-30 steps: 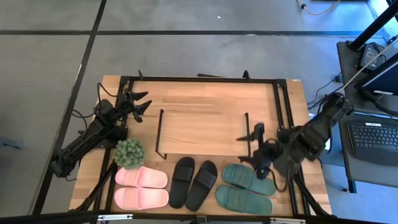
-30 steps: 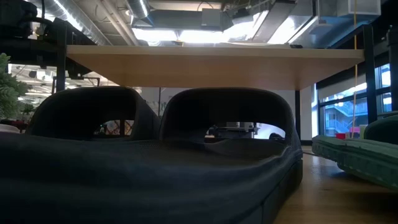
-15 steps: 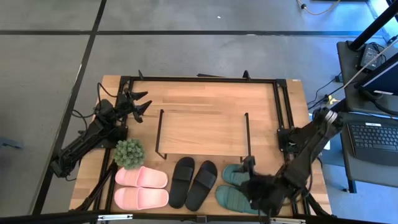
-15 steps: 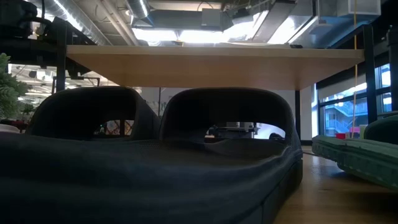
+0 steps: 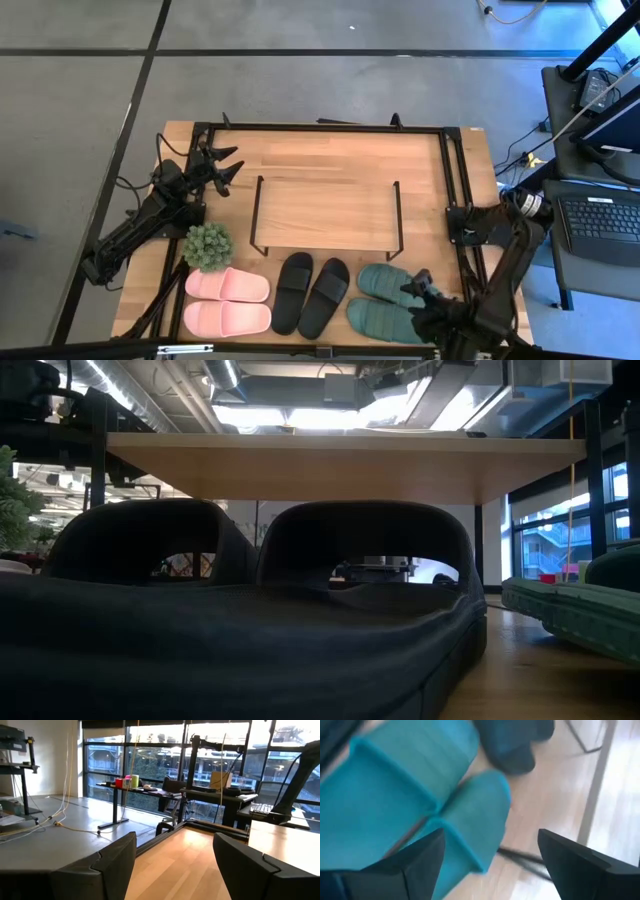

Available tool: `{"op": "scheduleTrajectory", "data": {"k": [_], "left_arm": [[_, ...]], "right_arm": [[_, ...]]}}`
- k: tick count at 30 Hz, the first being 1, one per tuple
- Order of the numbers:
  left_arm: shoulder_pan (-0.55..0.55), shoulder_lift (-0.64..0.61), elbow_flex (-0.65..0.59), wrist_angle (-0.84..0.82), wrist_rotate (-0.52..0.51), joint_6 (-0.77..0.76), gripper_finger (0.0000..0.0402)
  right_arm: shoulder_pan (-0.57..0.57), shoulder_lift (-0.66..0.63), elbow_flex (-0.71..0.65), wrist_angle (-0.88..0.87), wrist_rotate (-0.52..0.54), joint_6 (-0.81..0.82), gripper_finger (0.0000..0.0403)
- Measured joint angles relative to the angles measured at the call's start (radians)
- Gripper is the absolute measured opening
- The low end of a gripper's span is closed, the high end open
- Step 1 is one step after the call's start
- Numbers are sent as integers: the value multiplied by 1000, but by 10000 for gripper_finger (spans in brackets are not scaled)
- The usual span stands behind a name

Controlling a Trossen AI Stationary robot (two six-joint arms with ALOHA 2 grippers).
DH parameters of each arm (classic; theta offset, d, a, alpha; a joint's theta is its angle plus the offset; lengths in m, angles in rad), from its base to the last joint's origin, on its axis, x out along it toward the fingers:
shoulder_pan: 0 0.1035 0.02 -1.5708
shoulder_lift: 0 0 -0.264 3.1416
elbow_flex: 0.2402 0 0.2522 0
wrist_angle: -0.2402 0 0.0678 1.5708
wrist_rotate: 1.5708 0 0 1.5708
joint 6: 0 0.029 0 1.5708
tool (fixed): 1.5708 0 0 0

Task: Pick and place slides into the shelf
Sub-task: Put the right green slipper on the shelf

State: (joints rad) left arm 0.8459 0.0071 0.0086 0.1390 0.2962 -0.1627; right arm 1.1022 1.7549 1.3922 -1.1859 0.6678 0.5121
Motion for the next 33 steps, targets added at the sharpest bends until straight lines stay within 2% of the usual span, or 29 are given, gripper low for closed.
{"op": "scheduleTrajectory", "data": {"k": [3,11,16,28,33], "left_arm": [[0,0,0,0,0,-19,255],[0,0,0,-1,0,-20,255],[0,0,0,-4,0,-19,255],[0,0,0,-85,-2,-18,255],[0,0,0,-85,-2,-19,255]], "right_arm": [[27,10,-42,-5,2,58,317],[34,45,-190,77,6,59,317],[34,46,-281,159,117,54,317],[3,45,-413,388,144,-202,317],[-17,45,-417,390,228,-230,317]]}}
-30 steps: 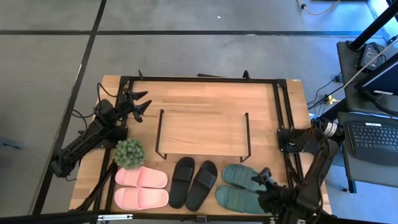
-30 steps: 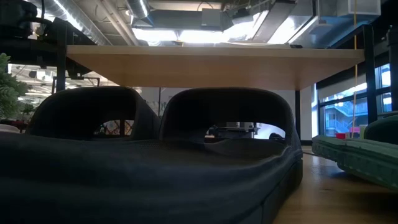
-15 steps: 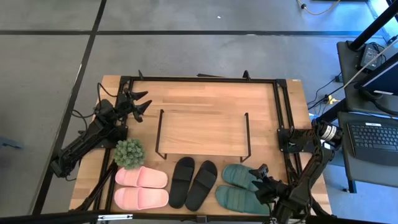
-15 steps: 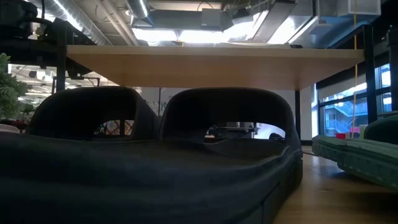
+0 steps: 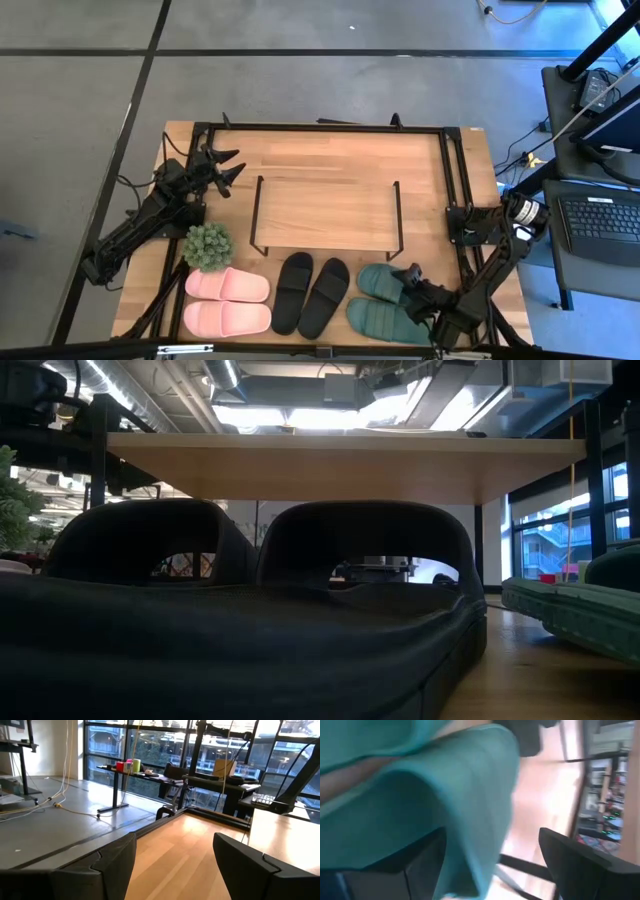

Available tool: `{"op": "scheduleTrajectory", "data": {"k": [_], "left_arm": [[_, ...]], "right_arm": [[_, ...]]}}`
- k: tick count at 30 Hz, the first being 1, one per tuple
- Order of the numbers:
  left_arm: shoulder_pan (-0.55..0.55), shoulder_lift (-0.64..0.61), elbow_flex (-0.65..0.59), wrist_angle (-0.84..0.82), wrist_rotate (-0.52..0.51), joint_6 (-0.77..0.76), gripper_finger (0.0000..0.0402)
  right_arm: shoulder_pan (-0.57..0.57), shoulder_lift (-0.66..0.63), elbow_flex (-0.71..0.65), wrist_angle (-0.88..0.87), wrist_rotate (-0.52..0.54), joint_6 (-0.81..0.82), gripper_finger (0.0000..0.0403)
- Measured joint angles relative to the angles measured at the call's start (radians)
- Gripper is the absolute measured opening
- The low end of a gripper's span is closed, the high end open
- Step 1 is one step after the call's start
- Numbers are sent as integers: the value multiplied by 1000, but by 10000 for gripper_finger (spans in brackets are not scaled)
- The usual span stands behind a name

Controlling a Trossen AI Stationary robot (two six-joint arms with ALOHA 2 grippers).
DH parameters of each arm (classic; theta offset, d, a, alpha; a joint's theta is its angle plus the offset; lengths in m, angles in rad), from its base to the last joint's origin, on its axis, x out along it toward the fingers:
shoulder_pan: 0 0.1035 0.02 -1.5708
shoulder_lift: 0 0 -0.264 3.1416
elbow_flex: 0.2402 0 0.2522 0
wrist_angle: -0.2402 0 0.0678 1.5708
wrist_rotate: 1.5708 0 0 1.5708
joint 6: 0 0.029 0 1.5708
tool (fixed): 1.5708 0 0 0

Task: Pick and place slides into the shelf
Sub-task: Put the right green slipper on the shelf

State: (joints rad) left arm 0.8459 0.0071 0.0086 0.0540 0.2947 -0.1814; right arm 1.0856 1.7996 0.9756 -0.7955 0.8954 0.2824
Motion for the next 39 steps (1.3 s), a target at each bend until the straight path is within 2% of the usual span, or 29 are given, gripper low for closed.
{"op": "scheduleTrajectory", "data": {"k": [6,11,16,26,34,39], "left_arm": [[0,0,0,0,0,0,255],[0,0,0,0,0,0,255],[0,0,0,0,0,0,255],[0,0,0,0,1,0,255],[0,0,0,0,1,0,255],[0,0,0,0,1,1,255]], "right_arm": [[-16,0,0,4,45,2,317],[-17,0,0,22,45,16,317],[-21,0,0,21,39,128,317],[-23,0,0,-4,38,128,317],[-23,0,0,-5,36,101,317],[-23,0,0,-7,35,-27,317]]}}
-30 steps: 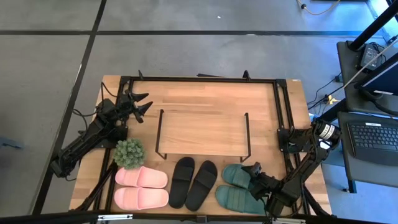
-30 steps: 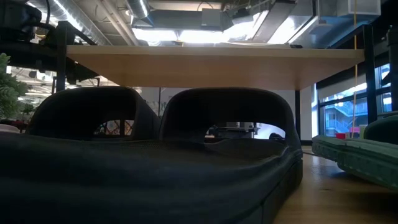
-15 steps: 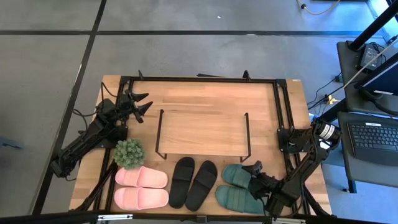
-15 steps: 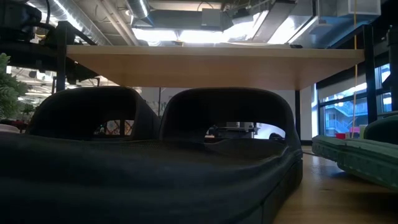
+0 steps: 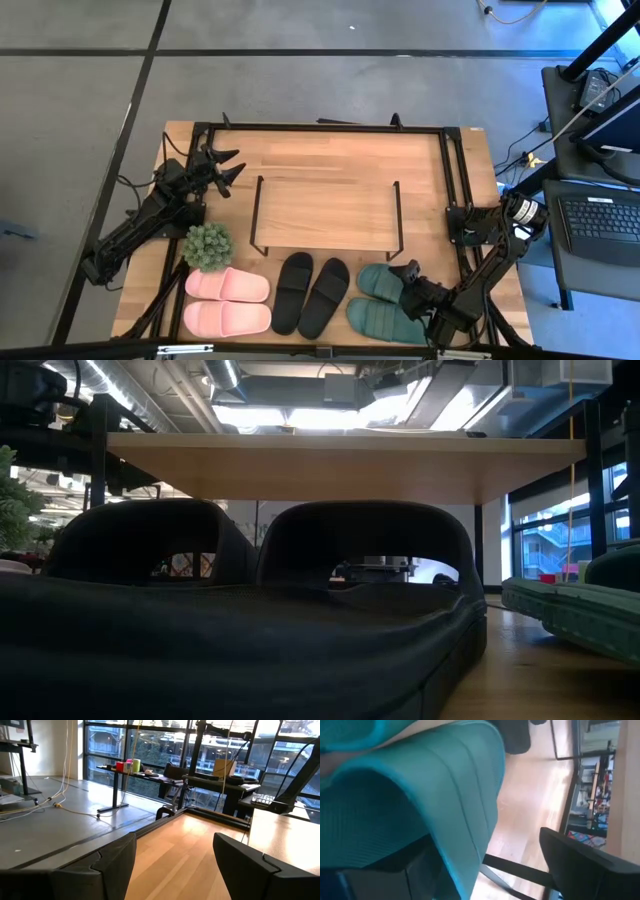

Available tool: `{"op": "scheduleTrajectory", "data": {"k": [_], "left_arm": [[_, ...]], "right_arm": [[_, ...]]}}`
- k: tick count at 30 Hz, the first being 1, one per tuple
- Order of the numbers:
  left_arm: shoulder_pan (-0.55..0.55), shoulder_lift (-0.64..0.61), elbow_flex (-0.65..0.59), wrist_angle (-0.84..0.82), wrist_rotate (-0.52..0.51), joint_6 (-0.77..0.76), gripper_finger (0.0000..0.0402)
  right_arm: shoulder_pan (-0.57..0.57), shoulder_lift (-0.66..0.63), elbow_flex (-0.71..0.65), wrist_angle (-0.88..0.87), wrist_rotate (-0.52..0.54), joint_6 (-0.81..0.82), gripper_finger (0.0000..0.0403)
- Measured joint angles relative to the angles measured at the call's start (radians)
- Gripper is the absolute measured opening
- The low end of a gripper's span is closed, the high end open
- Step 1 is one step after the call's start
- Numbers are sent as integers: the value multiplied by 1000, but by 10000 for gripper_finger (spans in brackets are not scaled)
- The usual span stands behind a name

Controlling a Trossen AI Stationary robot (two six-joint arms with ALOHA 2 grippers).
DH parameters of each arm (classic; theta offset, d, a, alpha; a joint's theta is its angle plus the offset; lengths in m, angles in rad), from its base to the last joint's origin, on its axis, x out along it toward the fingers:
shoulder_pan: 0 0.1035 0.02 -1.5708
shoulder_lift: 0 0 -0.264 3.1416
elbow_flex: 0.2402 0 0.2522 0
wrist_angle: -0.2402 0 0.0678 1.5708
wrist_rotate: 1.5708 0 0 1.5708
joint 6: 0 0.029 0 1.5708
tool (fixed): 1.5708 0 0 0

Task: Pick and place slides into the shelf
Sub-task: Put the right green slipper on the shelf

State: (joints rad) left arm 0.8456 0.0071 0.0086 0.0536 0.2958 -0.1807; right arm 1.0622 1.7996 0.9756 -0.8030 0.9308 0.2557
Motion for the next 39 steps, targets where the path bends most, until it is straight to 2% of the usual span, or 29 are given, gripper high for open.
{"op": "scheduleTrajectory", "data": {"k": [5,15,27,31,39], "left_arm": [[0,0,0,0,0,0,255],[0,0,0,0,0,0,255],[0,0,0,0,0,0,255],[0,0,0,0,0,0,255],[0,0,0,0,0,0,255]], "right_arm": [[0,0,0,-1,0,-21,317],[0,0,0,3,3,208,317],[0,0,0,5,3,205,313],[-2,0,0,4,3,185,277],[-2,0,0,2,-4,181,158]]}}
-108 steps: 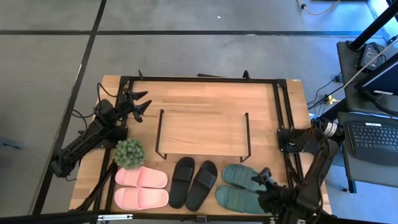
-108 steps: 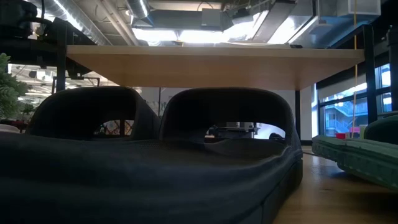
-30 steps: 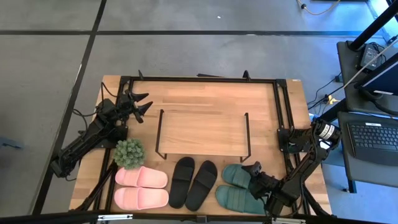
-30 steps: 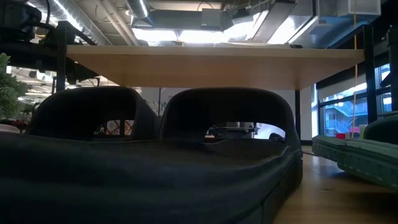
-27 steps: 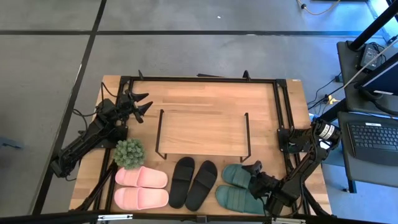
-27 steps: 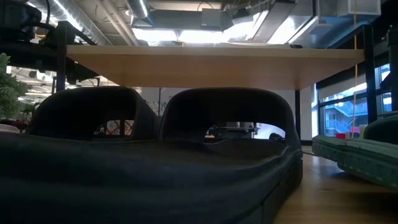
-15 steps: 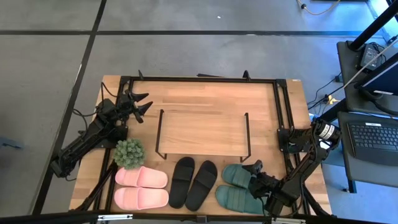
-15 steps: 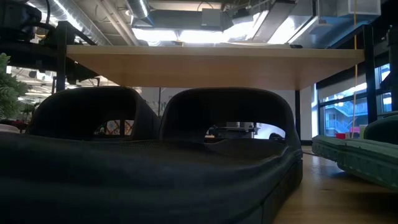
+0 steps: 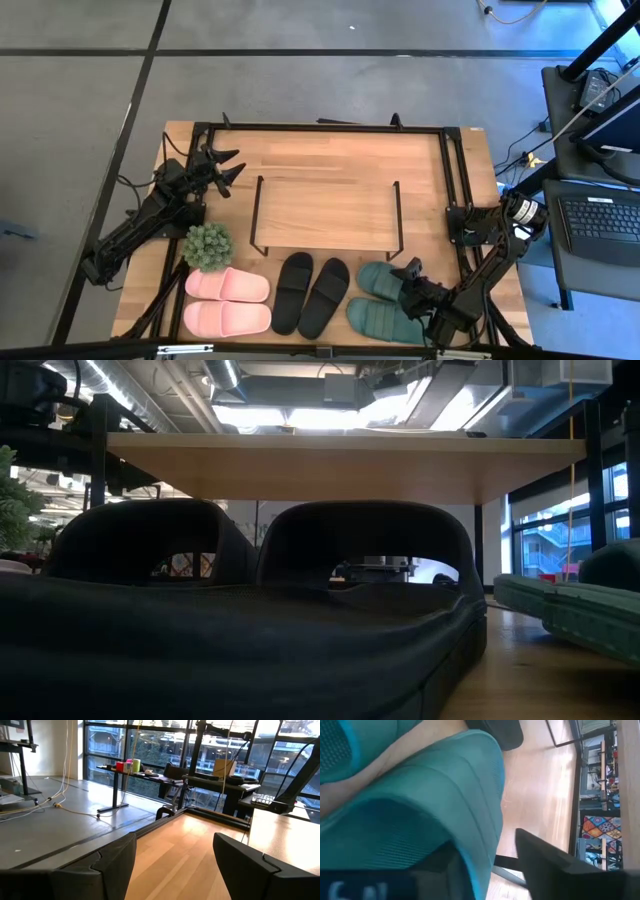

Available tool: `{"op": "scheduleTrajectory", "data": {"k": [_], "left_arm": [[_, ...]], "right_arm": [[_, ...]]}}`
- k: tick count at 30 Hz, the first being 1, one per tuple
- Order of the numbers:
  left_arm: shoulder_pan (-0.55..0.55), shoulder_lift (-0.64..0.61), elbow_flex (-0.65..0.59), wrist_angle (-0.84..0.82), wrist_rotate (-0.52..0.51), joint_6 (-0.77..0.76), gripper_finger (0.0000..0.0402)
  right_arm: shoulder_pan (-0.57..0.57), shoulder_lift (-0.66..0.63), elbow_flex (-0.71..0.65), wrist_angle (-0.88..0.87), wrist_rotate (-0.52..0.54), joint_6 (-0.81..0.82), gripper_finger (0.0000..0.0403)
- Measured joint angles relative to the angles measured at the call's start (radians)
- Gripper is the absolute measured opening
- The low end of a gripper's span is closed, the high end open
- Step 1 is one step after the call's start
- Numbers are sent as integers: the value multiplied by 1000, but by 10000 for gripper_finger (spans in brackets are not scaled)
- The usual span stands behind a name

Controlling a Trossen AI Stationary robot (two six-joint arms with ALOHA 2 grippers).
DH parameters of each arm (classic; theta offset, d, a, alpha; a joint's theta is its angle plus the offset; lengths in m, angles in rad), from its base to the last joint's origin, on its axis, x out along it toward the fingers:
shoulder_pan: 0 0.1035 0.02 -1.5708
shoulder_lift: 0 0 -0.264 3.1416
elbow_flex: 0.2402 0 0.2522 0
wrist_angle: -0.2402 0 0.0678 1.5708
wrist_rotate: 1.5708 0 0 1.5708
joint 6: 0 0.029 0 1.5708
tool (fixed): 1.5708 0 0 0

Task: Pick and place slides into the shelf
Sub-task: Put the right green slipper on the shelf

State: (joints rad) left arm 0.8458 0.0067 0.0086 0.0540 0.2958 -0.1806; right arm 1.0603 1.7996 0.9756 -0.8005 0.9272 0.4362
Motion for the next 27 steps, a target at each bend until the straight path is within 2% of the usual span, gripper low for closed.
{"op": "scheduleTrajectory", "data": {"k": [13,22,27], "left_arm": [[0,0,0,0,0,0,255],[0,0,0,0,0,0,255],[0,0,0,0,0,0,255]], "right_arm": [[0,0,0,-3,-13,57,17],[0,0,15,-17,-41,160,14],[0,0,110,-141,-45,172,13]]}}
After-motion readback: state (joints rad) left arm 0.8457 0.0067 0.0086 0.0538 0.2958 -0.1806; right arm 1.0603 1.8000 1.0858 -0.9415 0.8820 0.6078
